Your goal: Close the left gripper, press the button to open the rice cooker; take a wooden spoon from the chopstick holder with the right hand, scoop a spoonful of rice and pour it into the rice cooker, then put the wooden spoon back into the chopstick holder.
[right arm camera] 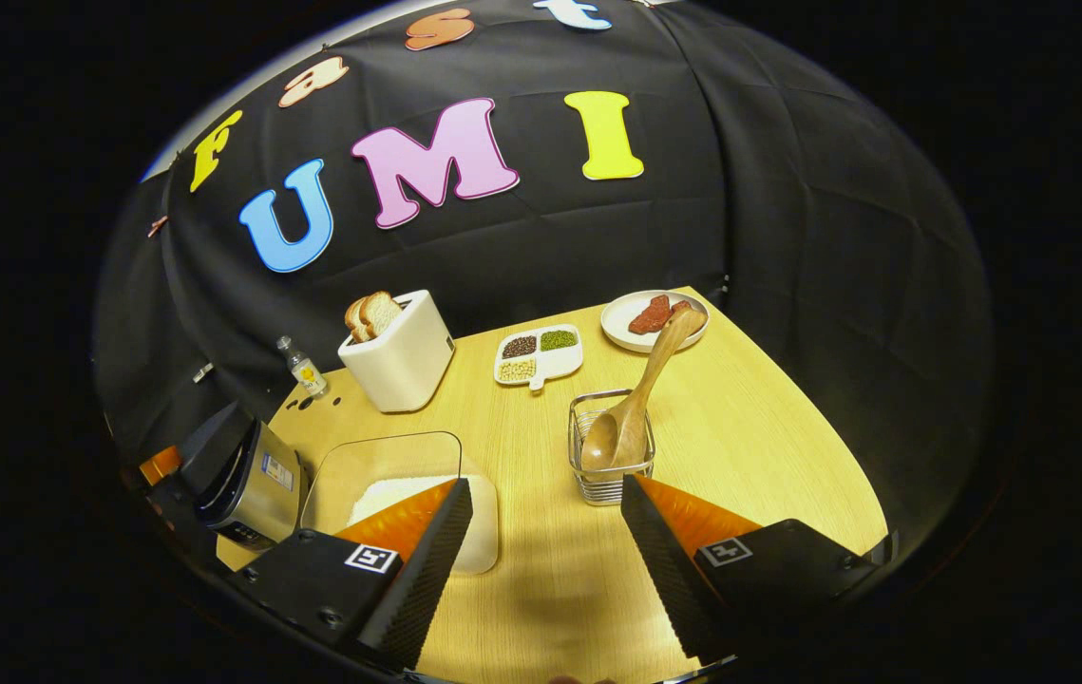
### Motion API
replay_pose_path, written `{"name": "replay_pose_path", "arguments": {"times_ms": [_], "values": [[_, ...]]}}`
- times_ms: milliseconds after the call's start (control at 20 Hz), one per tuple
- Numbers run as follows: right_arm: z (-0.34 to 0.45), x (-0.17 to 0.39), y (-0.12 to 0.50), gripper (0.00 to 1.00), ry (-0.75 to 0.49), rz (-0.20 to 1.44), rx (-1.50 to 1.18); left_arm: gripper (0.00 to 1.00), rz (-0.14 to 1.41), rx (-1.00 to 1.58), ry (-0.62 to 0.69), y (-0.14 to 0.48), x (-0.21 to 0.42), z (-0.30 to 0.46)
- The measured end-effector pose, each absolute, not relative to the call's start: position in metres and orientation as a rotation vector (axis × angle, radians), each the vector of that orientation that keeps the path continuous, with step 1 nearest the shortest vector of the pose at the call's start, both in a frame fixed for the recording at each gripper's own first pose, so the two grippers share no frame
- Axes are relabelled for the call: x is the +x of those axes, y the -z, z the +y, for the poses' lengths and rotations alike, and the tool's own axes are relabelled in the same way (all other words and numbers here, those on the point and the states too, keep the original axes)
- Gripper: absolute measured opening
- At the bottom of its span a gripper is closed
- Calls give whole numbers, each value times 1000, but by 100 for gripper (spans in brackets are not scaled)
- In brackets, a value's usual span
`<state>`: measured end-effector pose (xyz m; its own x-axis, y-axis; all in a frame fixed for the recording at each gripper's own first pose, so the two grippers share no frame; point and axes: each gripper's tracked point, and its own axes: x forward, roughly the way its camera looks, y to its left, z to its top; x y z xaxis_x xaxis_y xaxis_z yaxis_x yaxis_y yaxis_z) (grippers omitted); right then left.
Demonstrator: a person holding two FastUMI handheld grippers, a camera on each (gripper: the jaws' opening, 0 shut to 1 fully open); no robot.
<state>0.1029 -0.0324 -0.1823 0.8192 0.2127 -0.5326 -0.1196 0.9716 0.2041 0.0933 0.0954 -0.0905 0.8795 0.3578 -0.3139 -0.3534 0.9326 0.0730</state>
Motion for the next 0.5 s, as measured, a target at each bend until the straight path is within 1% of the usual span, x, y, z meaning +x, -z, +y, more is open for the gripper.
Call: {"name": "replay_pose_path", "arguments": {"times_ms": [100, 350, 500], "values": [[-34, 103, 185, 99, -188, 591, 161, 99, 350, 9, -374, 105, 92, 95], [-38, 107, 182, 99, -228, 577, 172, 100, 323, 11, -381, 108, 90, 96], [-33, 109, 187, 99, -294, 582, 163, 100, 354, -3, -365, 114, 89, 95]]}}
